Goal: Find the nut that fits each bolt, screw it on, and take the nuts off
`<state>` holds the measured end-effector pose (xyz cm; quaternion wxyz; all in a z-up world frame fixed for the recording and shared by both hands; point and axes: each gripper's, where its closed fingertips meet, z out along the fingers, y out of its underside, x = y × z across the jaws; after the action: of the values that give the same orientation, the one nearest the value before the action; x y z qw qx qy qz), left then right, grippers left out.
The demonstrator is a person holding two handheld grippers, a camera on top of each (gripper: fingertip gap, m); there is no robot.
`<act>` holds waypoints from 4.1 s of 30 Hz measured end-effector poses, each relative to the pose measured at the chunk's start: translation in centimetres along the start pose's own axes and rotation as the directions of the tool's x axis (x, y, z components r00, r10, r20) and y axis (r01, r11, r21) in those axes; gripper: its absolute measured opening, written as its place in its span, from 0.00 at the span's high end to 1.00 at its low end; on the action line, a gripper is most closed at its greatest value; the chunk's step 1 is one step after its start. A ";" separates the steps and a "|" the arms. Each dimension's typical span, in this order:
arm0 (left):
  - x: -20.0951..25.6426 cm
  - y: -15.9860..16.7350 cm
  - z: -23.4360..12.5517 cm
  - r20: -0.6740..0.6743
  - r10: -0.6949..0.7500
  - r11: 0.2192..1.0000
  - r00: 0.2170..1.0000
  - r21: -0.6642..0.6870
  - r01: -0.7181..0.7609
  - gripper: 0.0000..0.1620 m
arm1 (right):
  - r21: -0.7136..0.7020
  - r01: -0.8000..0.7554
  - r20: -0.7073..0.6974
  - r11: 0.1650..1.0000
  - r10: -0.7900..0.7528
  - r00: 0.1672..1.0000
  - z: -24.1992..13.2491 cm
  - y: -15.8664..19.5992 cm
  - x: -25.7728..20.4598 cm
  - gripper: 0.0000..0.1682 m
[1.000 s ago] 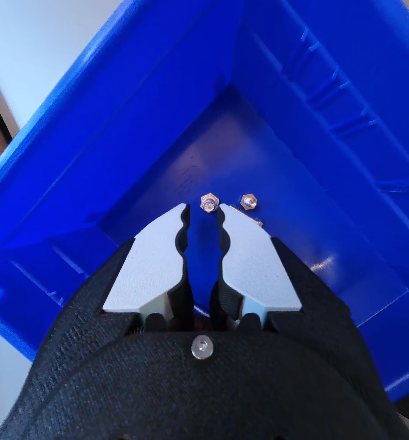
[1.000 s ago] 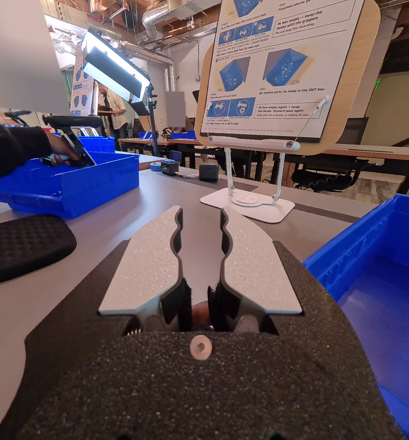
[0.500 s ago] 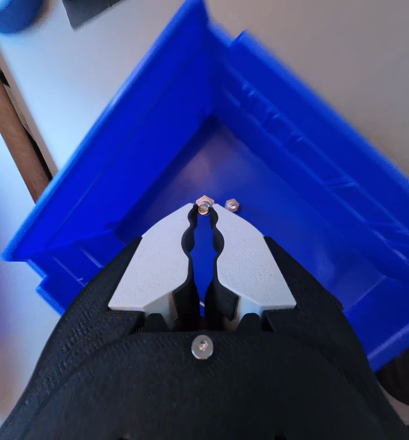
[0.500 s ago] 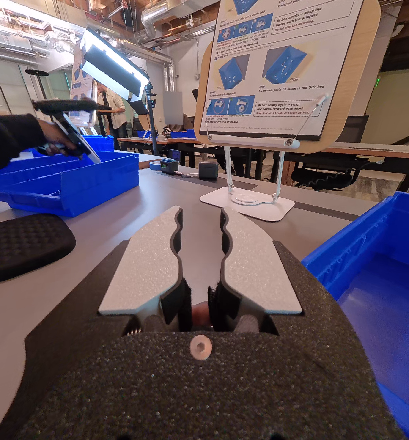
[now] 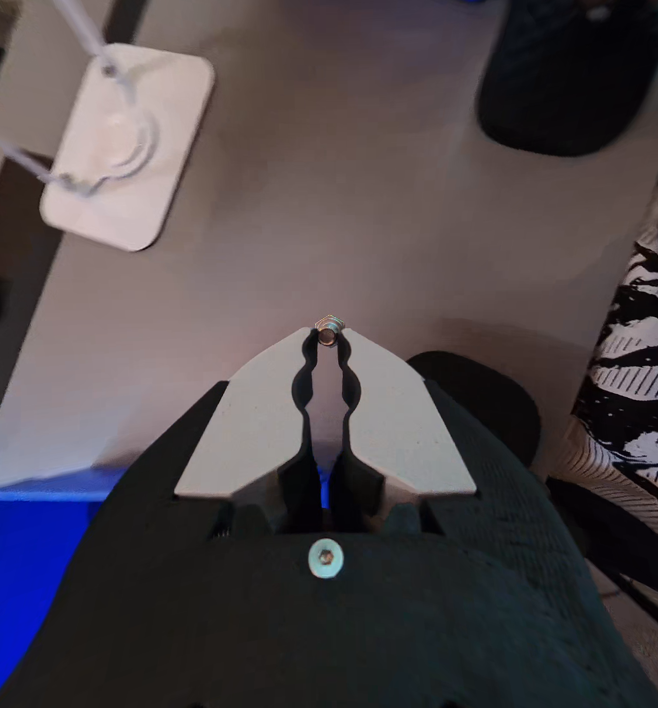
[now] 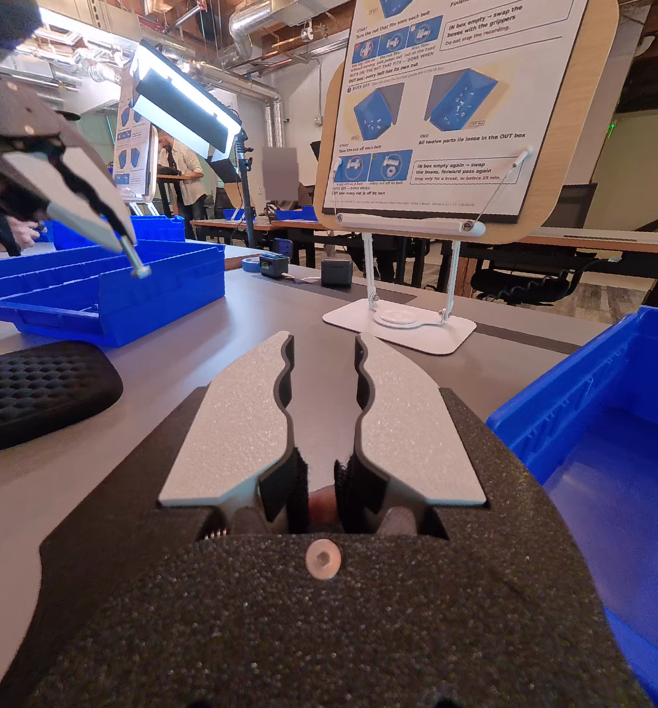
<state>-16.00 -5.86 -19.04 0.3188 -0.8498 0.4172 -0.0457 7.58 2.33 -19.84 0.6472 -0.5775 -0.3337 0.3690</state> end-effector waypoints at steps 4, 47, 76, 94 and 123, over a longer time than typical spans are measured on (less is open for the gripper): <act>4.7 -0.2 4.6 -0.108 0.078 0.995 0.991 -0.046 -0.083 0.94 | 0.002 0.002 0.001 1.000 -0.002 1.000 0.0 0.0 0.0 0.82; -6.4 20.7 -4.7 0.188 -0.426 0.774 0.885 -0.430 0.464 0.75 | 0.013 -0.003 -0.007 1.000 0.003 1.000 -0.1 -0.1 0.1 0.82; -5.7 27.2 -3.2 0.192 -0.470 0.605 0.861 -0.641 0.473 0.88 | 0.016 -0.015 -0.005 1.000 0.016 1.000 -0.1 -0.1 0.2 0.82; 6.1 1.2 4.0 -0.166 0.268 0.905 0.949 -0.296 -0.307 0.88 | 0.020 -0.009 -0.002 1.000 0.009 1.000 -0.2 0.0 0.1 0.82; 11.5 0.5 13.5 -0.355 0.292 0.861 0.888 -0.307 -0.406 0.84 | 0.055 -0.047 0.003 0.997 0.047 0.999 -0.6 -0.3 0.5 0.83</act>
<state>-4.29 -7.82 -32.19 0.0884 -0.7870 0.6096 -0.0331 8.33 2.43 -19.59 0.6538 -0.5666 -0.3103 0.3939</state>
